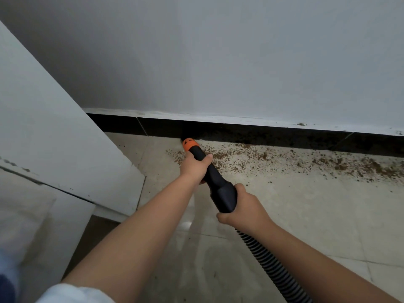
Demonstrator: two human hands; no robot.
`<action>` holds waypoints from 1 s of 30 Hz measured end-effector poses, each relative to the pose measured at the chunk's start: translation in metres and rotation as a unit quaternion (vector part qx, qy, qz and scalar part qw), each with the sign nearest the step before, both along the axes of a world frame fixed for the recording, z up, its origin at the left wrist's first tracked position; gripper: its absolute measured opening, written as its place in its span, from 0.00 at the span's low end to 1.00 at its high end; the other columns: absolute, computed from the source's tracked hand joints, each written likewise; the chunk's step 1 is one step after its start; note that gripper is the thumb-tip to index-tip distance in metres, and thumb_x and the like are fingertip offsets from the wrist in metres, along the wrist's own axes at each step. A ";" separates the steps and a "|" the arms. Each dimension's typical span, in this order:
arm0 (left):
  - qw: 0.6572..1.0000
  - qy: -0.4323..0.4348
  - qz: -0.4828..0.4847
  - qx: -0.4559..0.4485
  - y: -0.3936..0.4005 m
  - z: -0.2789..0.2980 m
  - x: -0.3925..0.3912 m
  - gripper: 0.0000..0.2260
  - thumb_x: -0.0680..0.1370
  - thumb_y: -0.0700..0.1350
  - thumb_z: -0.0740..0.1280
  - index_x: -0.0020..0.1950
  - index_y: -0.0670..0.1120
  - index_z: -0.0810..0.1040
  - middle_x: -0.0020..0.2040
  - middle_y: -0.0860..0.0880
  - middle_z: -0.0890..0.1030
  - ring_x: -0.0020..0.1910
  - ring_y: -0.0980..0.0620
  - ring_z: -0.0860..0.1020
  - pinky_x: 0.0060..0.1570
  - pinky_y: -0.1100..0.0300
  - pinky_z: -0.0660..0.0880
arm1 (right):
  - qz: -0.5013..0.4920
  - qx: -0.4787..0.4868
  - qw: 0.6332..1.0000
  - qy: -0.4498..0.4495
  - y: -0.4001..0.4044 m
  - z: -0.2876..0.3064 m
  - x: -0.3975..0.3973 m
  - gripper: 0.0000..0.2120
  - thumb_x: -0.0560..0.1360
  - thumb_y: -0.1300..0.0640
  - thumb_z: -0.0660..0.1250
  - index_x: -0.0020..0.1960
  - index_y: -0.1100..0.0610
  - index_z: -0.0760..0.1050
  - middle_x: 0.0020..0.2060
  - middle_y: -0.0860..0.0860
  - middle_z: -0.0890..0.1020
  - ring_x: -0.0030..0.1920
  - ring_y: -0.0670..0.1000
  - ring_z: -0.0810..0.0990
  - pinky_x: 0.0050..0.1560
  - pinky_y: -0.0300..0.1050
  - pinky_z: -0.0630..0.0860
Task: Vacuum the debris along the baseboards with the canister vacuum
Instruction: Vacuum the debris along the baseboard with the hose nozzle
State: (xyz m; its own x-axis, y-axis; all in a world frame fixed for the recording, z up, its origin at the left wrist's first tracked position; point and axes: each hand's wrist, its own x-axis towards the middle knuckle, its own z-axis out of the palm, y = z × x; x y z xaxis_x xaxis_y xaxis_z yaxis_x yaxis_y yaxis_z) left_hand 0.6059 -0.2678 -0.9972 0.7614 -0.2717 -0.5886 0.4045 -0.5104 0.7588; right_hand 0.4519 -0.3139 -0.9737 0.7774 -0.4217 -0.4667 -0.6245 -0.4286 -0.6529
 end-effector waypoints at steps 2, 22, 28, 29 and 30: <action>1.000 0.013 -0.005 -0.010 -0.003 0.001 -0.004 0.27 0.77 0.49 0.66 0.73 0.45 0.61 0.66 0.43 0.72 0.59 0.41 0.74 0.46 0.50 0.77 | -0.002 0.002 1.000 0.000 -0.003 0.002 -0.006 0.23 0.66 0.53 0.73 0.52 0.53 0.61 0.43 0.48 0.73 0.40 0.49 0.76 0.32 0.38 0.71; 0.993 0.076 -0.071 -0.054 -0.043 0.016 -0.057 0.26 0.78 0.48 0.66 0.72 0.44 0.62 0.64 0.43 0.73 0.56 0.44 0.76 0.41 0.54 0.75 | -0.061 -0.034 0.997 0.017 -0.026 0.015 -0.062 0.23 0.66 0.52 0.73 0.51 0.54 0.61 0.38 0.46 0.70 0.38 0.49 0.74 0.29 0.39 0.67; 0.991 0.080 -0.077 -0.070 -0.049 0.021 -0.072 0.23 0.78 0.48 0.66 0.70 0.44 0.65 0.63 0.43 0.74 0.57 0.43 0.76 0.45 0.53 0.76 | -0.065 -0.050 0.997 0.013 -0.029 0.020 -0.074 0.23 0.66 0.52 0.72 0.50 0.53 0.61 0.39 0.47 0.72 0.38 0.49 0.74 0.29 0.38 0.66; 0.992 0.074 -0.077 -0.071 -0.048 0.022 -0.072 0.23 0.78 0.48 0.66 0.70 0.44 0.65 0.63 0.43 0.74 0.57 0.43 0.76 0.45 0.53 0.76 | -0.065 -0.051 0.997 0.008 -0.028 0.021 -0.074 0.22 0.66 0.51 0.72 0.50 0.53 0.61 0.39 0.47 0.72 0.38 0.49 0.75 0.30 0.39 0.67; 0.992 0.065 -0.078 -0.072 -0.047 0.024 -0.071 0.23 0.77 0.48 0.66 0.70 0.44 0.65 0.63 0.43 0.75 0.56 0.43 0.76 0.45 0.53 0.76 | -0.065 -0.051 0.997 0.005 -0.027 0.022 -0.074 0.22 0.66 0.51 0.72 0.49 0.53 0.61 0.39 0.47 0.72 0.38 0.50 0.75 0.31 0.40 0.68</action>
State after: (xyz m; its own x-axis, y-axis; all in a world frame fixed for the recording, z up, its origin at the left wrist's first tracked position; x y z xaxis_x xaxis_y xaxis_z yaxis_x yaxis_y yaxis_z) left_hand 0.5347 -0.3148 -0.9737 0.6239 -0.4692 -0.6250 0.4276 -0.4644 0.7756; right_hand 0.3776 -0.3409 -0.9514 0.7093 -0.5640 -0.4227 -0.6846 -0.4083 -0.6038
